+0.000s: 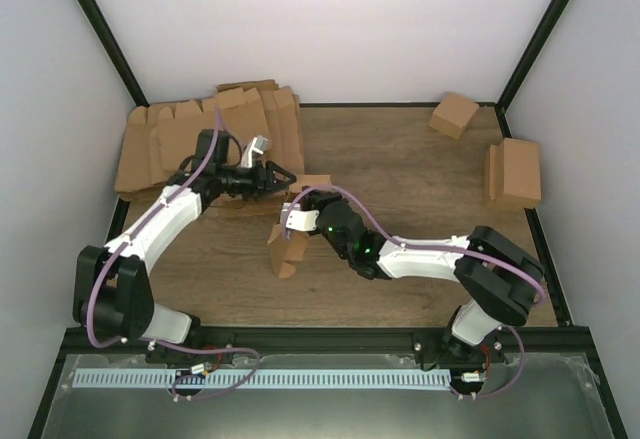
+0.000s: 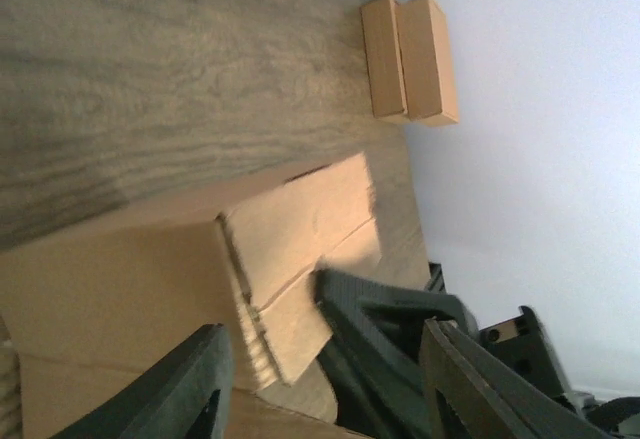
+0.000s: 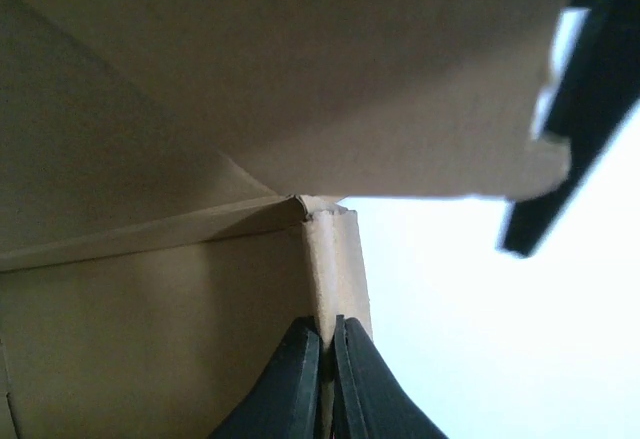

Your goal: Fold the paper box

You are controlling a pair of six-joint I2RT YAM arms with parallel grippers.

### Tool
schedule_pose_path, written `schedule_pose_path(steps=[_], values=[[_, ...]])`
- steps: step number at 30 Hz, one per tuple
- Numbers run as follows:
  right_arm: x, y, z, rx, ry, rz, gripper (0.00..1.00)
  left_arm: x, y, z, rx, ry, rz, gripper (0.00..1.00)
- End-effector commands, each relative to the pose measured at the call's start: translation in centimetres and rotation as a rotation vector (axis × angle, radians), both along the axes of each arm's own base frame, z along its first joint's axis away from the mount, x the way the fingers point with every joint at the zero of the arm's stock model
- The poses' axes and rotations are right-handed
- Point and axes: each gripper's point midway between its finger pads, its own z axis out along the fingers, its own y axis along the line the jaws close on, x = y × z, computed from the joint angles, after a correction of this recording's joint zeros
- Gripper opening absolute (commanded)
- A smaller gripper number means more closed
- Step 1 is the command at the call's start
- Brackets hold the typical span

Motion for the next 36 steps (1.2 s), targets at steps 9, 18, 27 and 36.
schedule_pose_path(steps=[9, 18, 27, 36], values=[[1.6, -2.6, 3.0, 0.407, 0.548, -0.158, 0.01, 0.5, 4.2, 14.1, 0.16, -0.366, 0.199, 0.64], [-3.6, -6.5, -1.6, 0.582, 1.065, -0.362, 0.01, -0.8, 4.6, 15.7, 0.178, -0.401, 0.173, 0.67], [-8.1, -8.8, -8.7, 0.684, 1.309, -0.509, 0.01, -1.5, 4.1, 10.1, 0.207, -0.305, 0.096, 0.68], [-8.4, -9.1, -12.7, 0.722, 1.355, -0.587, 0.01, -1.2, 4.1, 5.8, 0.243, -0.231, 0.083, 0.68]])
